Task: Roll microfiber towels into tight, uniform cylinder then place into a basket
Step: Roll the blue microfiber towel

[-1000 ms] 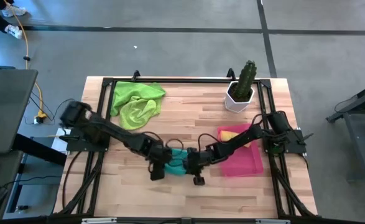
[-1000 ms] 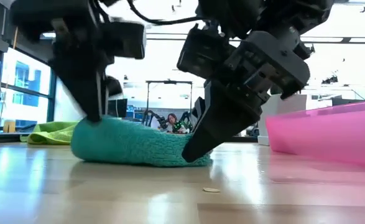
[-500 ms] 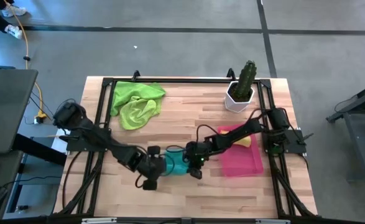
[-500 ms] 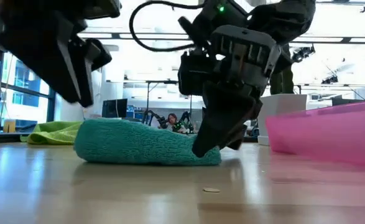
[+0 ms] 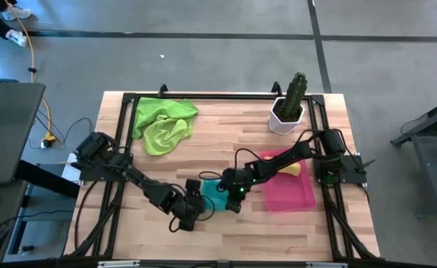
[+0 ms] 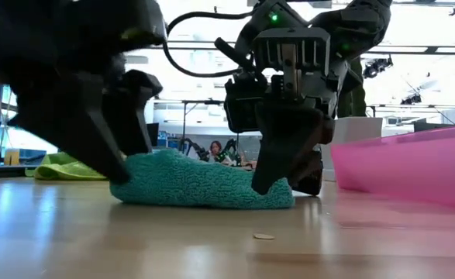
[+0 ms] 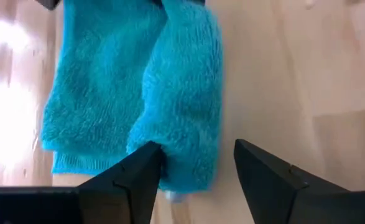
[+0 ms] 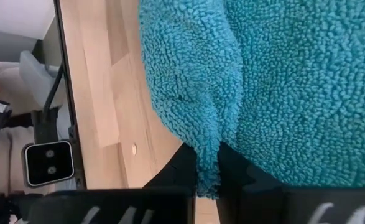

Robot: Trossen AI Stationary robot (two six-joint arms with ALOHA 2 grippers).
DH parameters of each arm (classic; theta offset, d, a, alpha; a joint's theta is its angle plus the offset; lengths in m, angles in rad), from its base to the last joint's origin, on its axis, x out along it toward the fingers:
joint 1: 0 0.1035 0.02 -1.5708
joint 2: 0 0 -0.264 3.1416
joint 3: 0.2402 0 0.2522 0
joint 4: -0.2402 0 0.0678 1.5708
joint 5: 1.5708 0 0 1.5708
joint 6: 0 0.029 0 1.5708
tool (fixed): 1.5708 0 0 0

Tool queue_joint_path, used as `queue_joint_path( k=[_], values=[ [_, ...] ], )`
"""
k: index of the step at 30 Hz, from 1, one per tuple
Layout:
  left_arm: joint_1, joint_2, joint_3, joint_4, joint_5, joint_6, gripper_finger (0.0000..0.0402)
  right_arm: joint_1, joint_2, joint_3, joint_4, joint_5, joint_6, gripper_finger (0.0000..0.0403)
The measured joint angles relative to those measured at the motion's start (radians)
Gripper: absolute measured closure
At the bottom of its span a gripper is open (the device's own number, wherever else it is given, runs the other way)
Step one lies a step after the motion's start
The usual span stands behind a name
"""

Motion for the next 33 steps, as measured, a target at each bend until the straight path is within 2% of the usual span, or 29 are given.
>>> queue_joint_path(
  k=[5, 10, 15, 20, 24, 27, 33],
  values=[
    [0.008, 0.044, -0.002, 0.041, -0.053, 0.084, 0.0208, 0.0, 0.0, 0.0, 0.002, -0.001, -0.001, 0.0391],
    [0.029, 0.079, 0.001, 0.063, -0.036, 0.048, 0.0209, 0.0, 0.0, -0.001, 0.002, -0.002, -0.03, 0.0389],
    [0.071, 0.085, 0.005, 0.02, 0.132, -0.134, 0.0235, 0.001, -0.006, 0.0, 0.003, -0.008, -0.099, 0.0364],
    [0.084, 0.083, 0.007, 0.029, 0.246, -0.268, 0.0294, -0.005, -0.047, -0.003, -0.022, -0.012, -0.25, 0.0316],
    [0.097, 0.083, 0.007, 0.042, 0.353, -0.38, 0.034, -0.012, -0.12, -0.005, -0.049, 0.029, -0.374, 0.0286],
    [0.107, 0.083, 0.005, 0.064, 0.411, -0.456, 0.0367, 0.0, -0.194, -0.003, -0.084, 0.123, -0.521, 0.0276],
    [0.126, 0.084, 0.004, 0.073, 0.479, -0.557, 0.0386, 0.131, -0.255, -0.002, -0.117, 0.453, -0.84, 0.0274]
  ],
)
